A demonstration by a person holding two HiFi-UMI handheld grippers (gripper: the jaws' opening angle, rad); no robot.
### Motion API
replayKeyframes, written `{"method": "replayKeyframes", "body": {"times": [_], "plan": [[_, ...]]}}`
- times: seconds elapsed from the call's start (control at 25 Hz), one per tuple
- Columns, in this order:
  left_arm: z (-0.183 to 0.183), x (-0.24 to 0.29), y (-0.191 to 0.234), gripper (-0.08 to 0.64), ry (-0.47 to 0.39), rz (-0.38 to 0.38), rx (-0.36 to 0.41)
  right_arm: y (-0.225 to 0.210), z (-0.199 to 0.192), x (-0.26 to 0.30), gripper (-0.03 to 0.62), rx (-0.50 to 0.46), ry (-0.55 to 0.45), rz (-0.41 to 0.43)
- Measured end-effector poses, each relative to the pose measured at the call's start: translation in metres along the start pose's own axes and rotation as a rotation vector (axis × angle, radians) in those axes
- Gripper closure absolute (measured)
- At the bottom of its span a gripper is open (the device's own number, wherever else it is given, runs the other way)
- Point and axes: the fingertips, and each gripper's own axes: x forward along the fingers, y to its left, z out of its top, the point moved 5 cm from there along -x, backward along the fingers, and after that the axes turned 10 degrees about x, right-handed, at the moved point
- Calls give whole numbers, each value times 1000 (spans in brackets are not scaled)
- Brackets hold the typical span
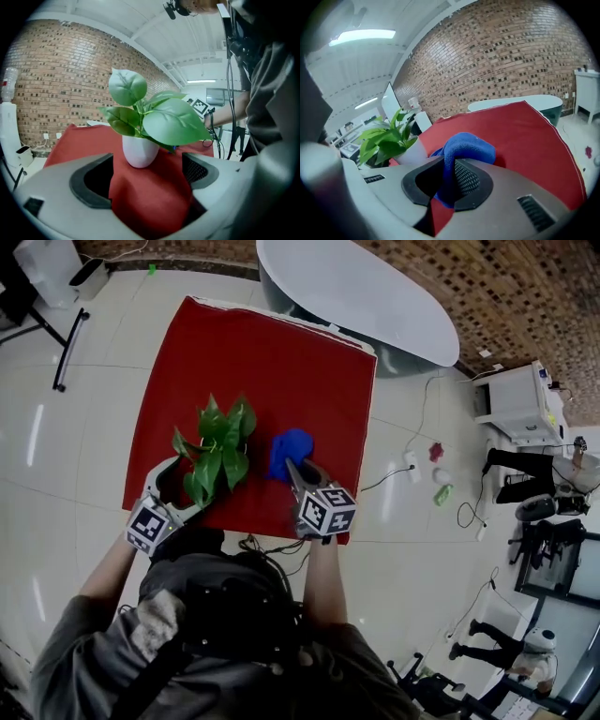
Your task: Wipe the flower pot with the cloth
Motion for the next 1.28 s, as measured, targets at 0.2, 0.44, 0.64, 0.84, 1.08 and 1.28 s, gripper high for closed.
{"method": "replayKeyframes", "body": {"times": [0.2, 0.44, 0.64, 0.84, 1.08, 1.28], "plan": [[-22, -56, -78, 98, -31, 162, -107, -2, -40, -93, 529, -14, -108, 17], [37, -127, -154, 114, -140, 305, -116, 37, -64, -225, 529, -59, -218, 29], [97, -175, -222, 130, -265, 367, -97, 76, -90, -328, 529, -115, -301, 59], [127, -222, -306, 291, -312, 415, -87, 113, -135, -428, 529, -183, -386, 56], [156, -270, -382, 449, -362, 488, -140, 150, -171, -528, 529, -211, -533, 75], [188, -312, -420, 554, -367, 537, -119, 194, -173, -586, 529, -215, -640, 153]]}}
